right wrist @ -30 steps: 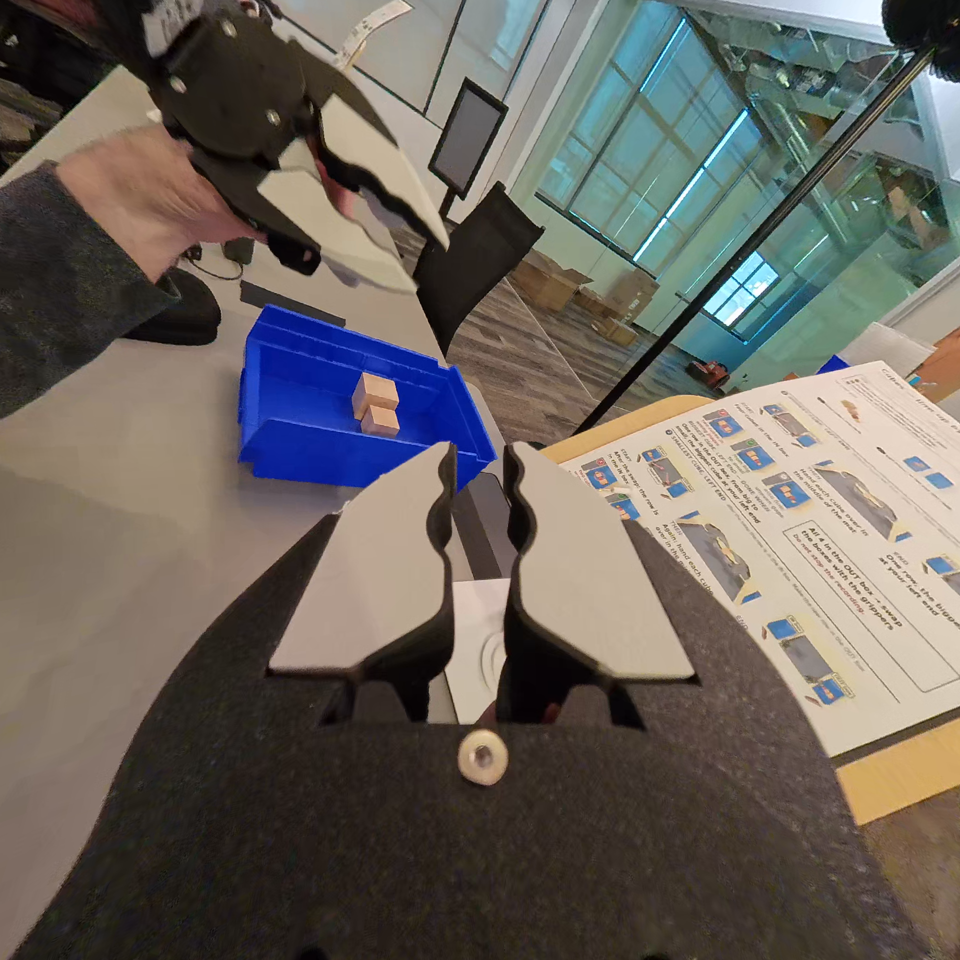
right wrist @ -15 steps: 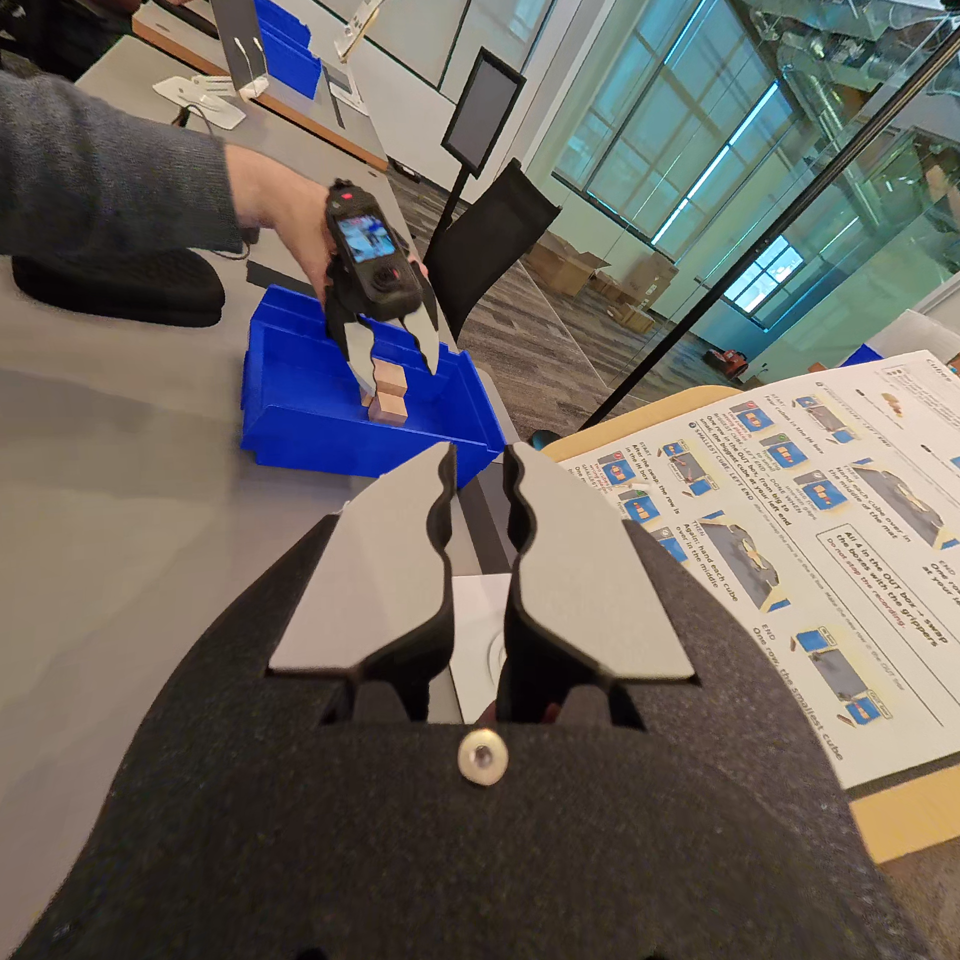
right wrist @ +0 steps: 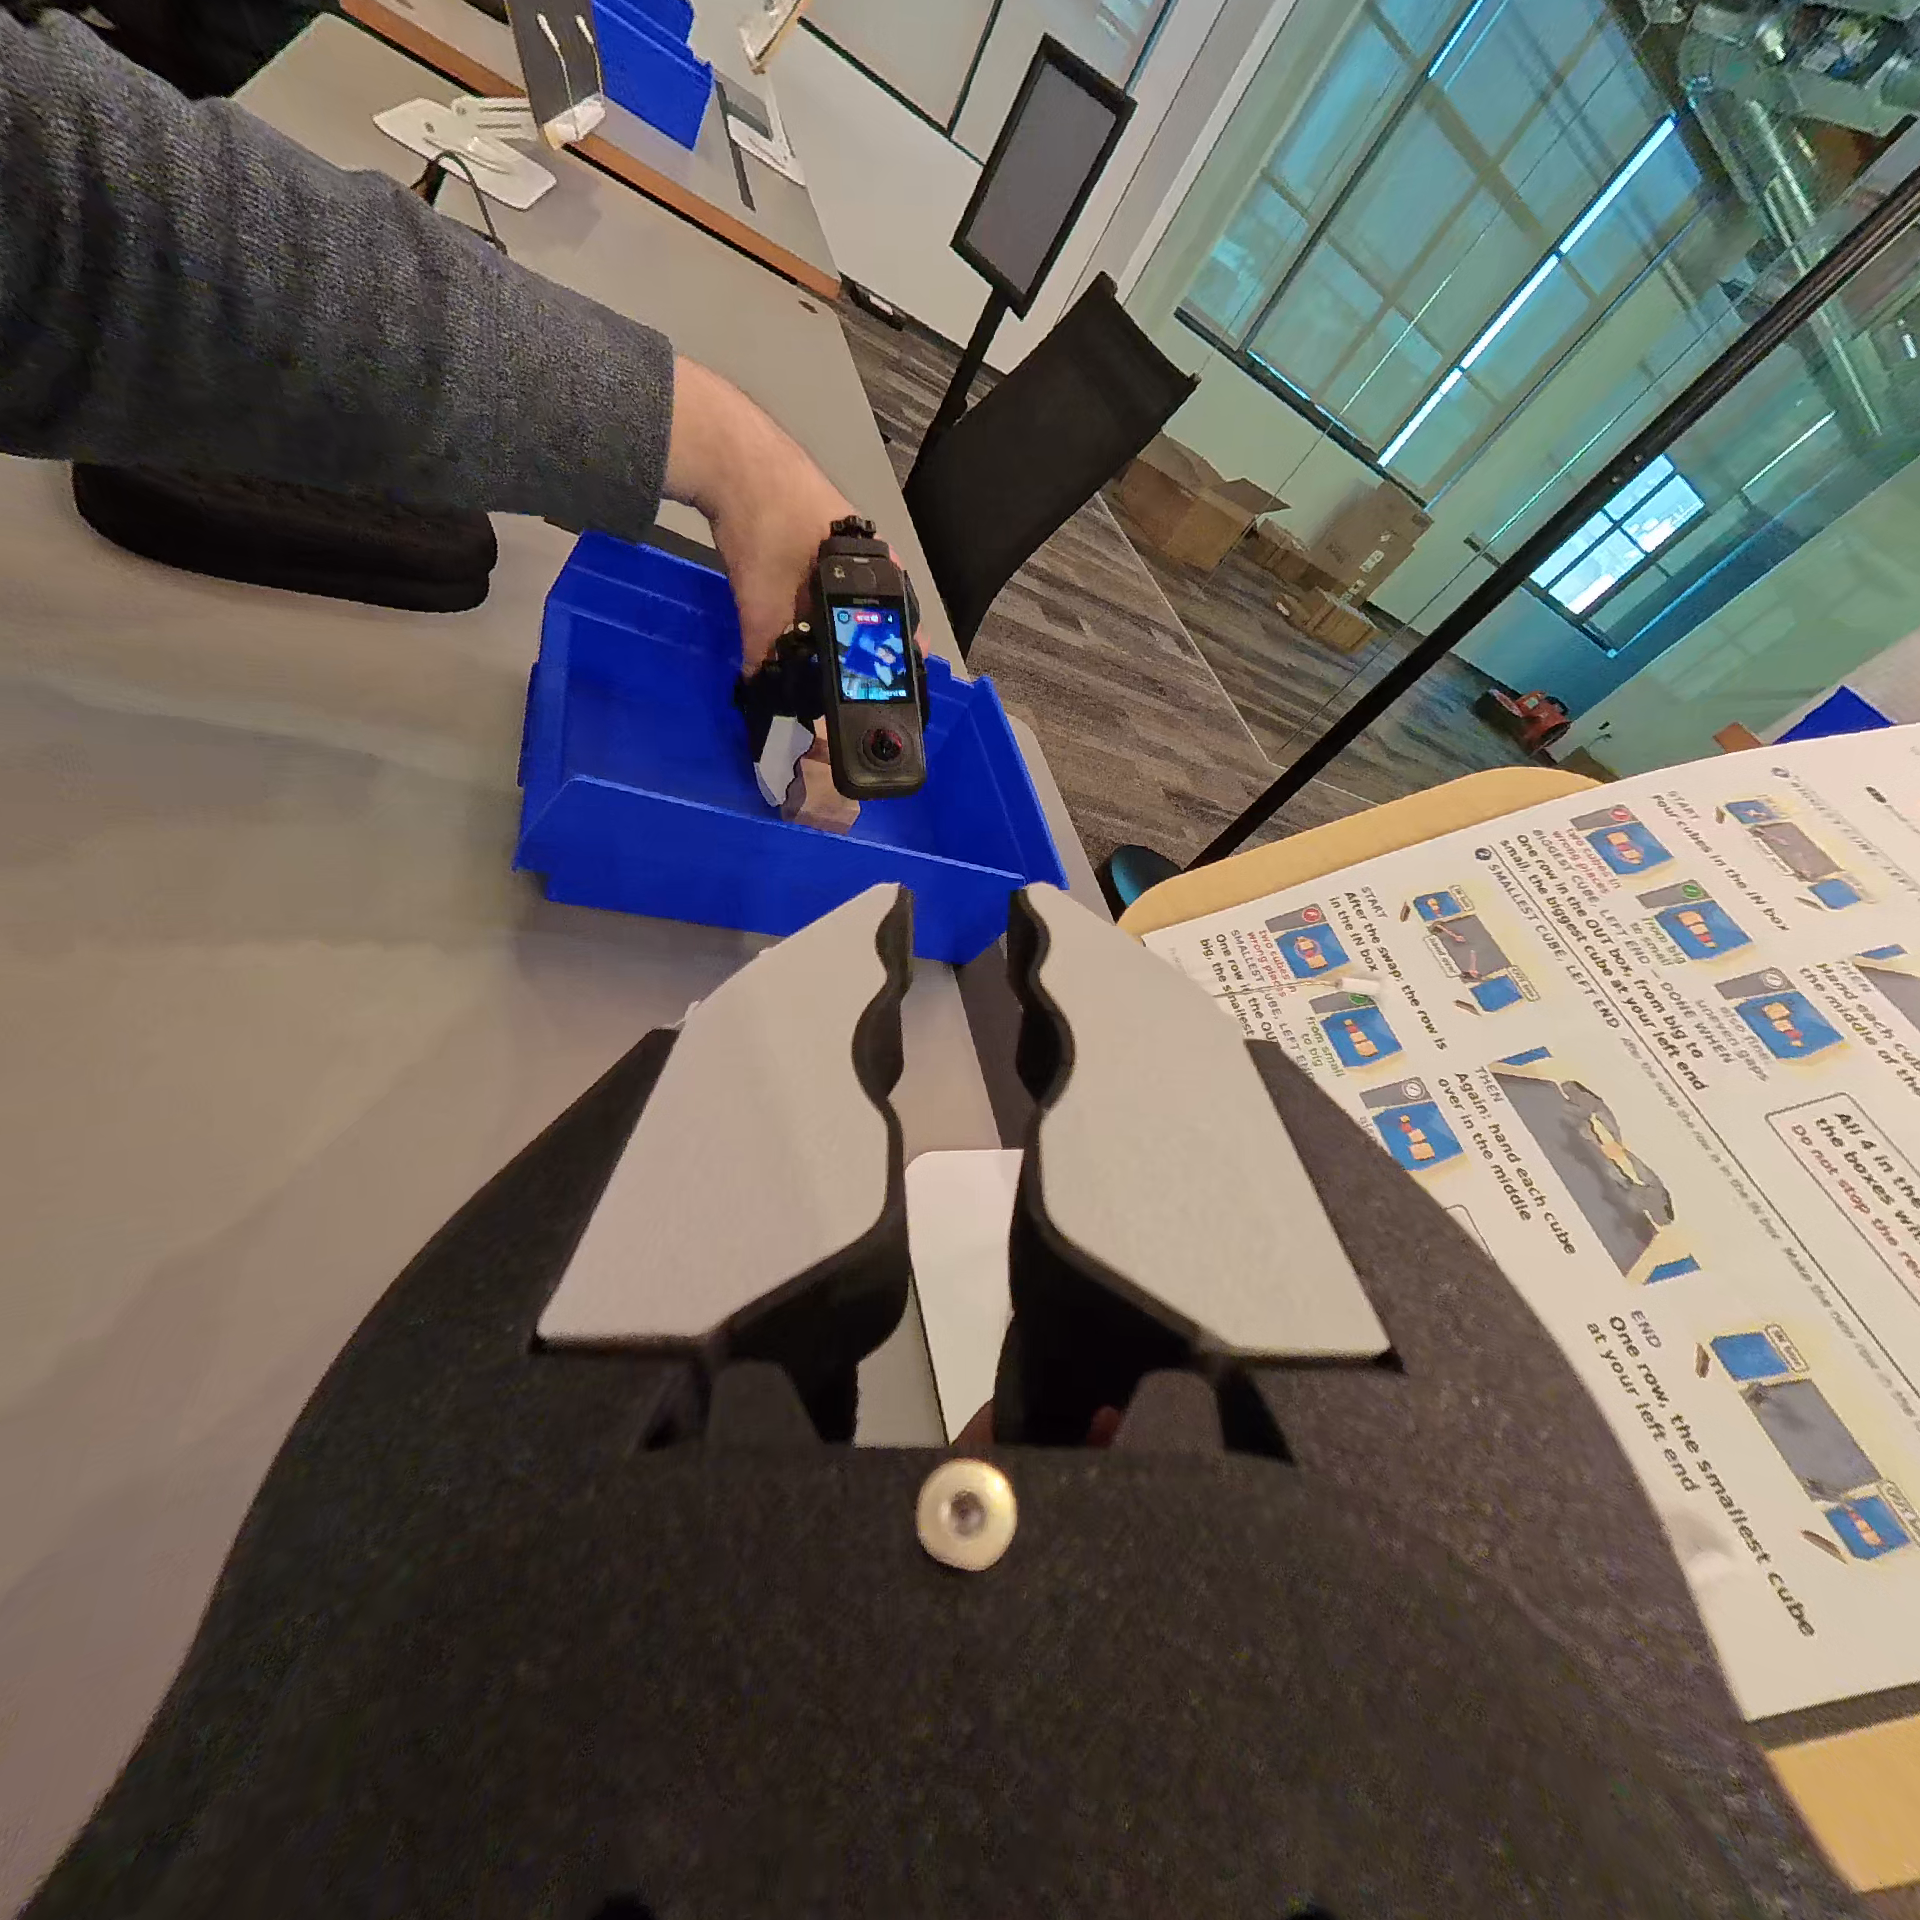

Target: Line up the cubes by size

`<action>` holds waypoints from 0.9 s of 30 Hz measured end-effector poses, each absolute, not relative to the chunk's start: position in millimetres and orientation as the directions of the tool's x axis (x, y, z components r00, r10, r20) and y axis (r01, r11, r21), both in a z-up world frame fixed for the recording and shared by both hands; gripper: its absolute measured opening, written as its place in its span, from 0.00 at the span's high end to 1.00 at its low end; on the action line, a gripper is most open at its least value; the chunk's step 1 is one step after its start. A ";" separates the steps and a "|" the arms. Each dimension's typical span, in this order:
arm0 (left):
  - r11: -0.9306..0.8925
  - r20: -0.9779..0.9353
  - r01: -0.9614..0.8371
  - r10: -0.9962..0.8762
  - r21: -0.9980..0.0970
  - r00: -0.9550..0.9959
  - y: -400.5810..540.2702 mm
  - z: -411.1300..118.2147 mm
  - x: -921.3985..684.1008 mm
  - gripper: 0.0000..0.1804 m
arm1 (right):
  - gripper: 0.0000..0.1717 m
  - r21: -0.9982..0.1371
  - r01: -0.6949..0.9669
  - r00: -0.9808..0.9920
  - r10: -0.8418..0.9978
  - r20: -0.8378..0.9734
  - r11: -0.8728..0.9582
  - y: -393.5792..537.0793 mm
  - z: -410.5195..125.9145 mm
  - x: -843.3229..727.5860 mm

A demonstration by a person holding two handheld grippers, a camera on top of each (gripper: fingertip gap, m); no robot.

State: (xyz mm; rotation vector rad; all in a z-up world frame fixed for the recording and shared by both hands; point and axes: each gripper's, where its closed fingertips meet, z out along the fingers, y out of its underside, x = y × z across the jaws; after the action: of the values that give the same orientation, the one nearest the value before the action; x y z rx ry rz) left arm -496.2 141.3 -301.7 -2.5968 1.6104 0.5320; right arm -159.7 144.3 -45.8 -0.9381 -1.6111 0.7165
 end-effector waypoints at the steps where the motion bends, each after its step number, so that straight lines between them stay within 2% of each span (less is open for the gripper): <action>1: -0.460 -0.292 -0.875 -0.866 0.148 0.405 140.1 -304.9 -496.0 0.69 | 0.90 -0.836 0.209 -0.105 0.862 0.496 0.507 144.0 -46.3 -160.1; 3: -0.458 -0.309 -0.876 -0.864 0.150 0.399 144.3 -305.1 -497.6 0.74 | 0.90 -0.835 0.210 -0.108 0.861 0.497 0.508 143.9 -47.2 -160.4; 8: -0.475 -0.330 -0.875 -0.844 0.094 0.422 149.2 -300.3 -491.5 0.74 | 0.90 -0.837 0.205 -0.105 0.861 0.497 0.508 144.0 -45.8 -159.6; 10: -0.489 -0.380 -0.872 -0.813 0.036 0.440 153.6 -286.1 -487.5 0.75 | 0.90 -0.837 0.201 -0.104 0.861 0.498 0.509 143.9 -45.4 -159.5; 13: -0.510 -0.486 -0.856 -0.728 -0.086 0.483 157.3 -246.5 -482.3 0.75 | 0.90 -0.841 0.187 -0.107 0.861 0.497 0.508 142.8 -44.1 -160.0; 16: -0.472 -0.567 -0.834 -0.619 -0.284 0.543 153.2 -190.8 -459.3 0.75 | 0.87 -0.842 0.167 -0.112 0.858 0.501 0.513 139.2 -42.4 -162.4; 20: -0.273 -0.593 -0.767 -0.503 -0.581 0.628 135.7 -113.4 -394.4 0.75 | 0.82 -0.834 0.122 -0.127 0.842 0.525 0.539 127.7 -39.2 -168.3; 23: -0.096 -0.607 -0.720 -0.470 -0.687 0.642 116.7 -71.9 -341.6 0.75 | 0.79 -0.829 0.096 -0.148 0.832 0.535 0.551 116.7 -38.4 -172.9; 27: 0.096 -0.590 -0.637 -0.504 -0.765 0.632 94.7 -40.2 -273.8 0.75 | 0.75 -0.819 0.072 -0.173 0.816 0.552 0.569 105.5 -39.9 -178.7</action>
State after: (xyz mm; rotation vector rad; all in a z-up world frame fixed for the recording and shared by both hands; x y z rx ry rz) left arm -273.8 94.7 -40.2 -1.5495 0.9845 0.1275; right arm -178.7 105.5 -39.9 -0.7601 -1.6266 0.7891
